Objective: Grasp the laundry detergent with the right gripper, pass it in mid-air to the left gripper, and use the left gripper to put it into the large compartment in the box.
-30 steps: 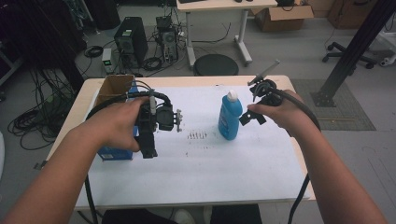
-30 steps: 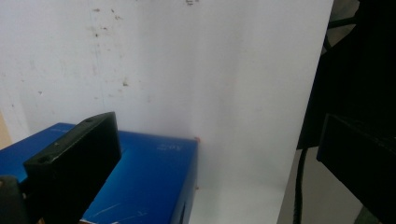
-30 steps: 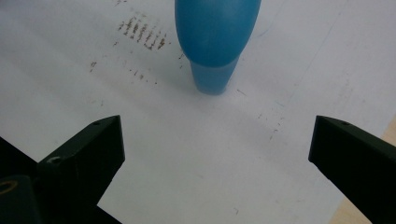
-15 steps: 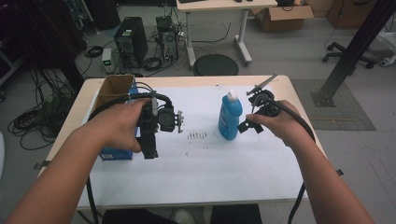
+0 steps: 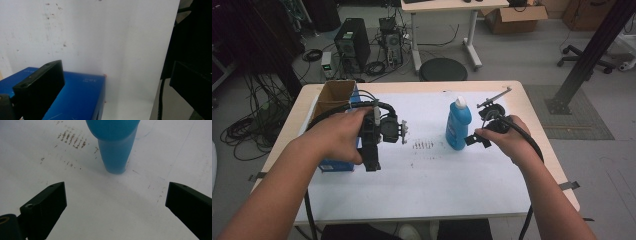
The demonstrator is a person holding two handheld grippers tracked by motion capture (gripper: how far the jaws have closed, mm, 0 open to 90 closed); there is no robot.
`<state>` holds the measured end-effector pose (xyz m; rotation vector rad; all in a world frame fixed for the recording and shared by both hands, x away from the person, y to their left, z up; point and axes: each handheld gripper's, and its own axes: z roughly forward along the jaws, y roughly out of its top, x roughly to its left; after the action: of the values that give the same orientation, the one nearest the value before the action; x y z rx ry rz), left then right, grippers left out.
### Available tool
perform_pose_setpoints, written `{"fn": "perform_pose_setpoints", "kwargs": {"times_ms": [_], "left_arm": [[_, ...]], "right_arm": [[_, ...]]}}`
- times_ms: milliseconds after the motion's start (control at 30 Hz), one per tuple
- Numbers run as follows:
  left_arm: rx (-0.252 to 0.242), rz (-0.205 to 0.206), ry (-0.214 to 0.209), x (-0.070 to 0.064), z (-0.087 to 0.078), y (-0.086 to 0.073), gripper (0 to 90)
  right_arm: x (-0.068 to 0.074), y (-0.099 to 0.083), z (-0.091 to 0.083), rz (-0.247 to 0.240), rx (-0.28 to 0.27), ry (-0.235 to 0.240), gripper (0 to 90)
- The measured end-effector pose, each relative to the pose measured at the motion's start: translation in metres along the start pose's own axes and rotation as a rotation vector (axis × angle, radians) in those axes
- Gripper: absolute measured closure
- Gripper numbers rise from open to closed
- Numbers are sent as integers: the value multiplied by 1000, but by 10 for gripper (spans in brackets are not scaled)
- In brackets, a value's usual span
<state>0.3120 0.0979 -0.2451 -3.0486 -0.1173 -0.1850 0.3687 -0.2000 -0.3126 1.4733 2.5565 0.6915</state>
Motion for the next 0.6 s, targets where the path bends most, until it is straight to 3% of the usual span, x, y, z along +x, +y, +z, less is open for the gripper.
{"fn": "perform_pose_setpoints", "kwargs": {"times_ms": [133, 600], "left_arm": [[3, 5, -1, 0, 1, 2, 2], [7, 11, -7, 0, 3, 5, 2]], "right_arm": [[1, -3, 8, -3, -12, -15, 37], [3, -9, 26, -1, -95, 9, 37]]}}
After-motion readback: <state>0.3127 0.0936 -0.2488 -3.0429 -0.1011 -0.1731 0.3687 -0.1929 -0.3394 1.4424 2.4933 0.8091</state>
